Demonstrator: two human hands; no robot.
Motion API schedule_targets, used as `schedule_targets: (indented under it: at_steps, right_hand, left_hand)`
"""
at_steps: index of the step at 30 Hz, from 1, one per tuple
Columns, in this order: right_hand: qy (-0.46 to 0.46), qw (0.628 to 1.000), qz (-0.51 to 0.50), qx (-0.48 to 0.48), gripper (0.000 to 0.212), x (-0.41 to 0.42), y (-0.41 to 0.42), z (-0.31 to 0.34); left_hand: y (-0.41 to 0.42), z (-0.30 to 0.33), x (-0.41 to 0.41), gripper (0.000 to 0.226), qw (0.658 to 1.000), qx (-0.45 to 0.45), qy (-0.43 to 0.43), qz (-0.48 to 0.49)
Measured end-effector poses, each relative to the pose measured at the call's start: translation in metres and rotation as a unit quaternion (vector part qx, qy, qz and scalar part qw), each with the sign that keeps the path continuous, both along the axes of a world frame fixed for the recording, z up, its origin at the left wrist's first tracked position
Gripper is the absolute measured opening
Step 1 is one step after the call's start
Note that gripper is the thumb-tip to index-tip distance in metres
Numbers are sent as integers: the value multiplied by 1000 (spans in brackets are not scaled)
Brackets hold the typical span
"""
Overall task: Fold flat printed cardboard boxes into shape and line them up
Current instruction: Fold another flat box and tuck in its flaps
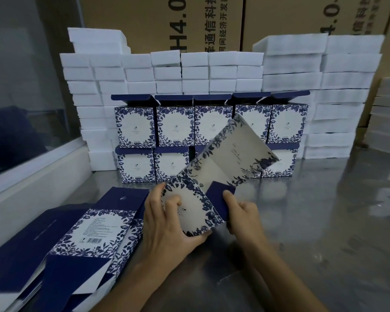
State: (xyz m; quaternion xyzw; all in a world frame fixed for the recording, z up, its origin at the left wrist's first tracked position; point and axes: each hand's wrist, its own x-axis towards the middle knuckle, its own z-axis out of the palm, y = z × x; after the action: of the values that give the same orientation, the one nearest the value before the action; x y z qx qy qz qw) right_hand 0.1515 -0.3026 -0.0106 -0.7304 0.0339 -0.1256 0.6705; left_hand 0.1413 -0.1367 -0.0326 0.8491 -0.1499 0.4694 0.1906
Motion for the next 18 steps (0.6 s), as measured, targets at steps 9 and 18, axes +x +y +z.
schedule_targets:
  at_steps: [9, 18]
  right_hand:
    - [-58, 996, 55, 25, 36, -11, 17, 2]
    - [-16, 987, -2, 162, 70, -5, 15, 5]
  left_hand:
    - [3, 0, 3, 107, 999, -44, 30, -9]
    - [8, -2, -1, 93, 964, -184, 135, -137]
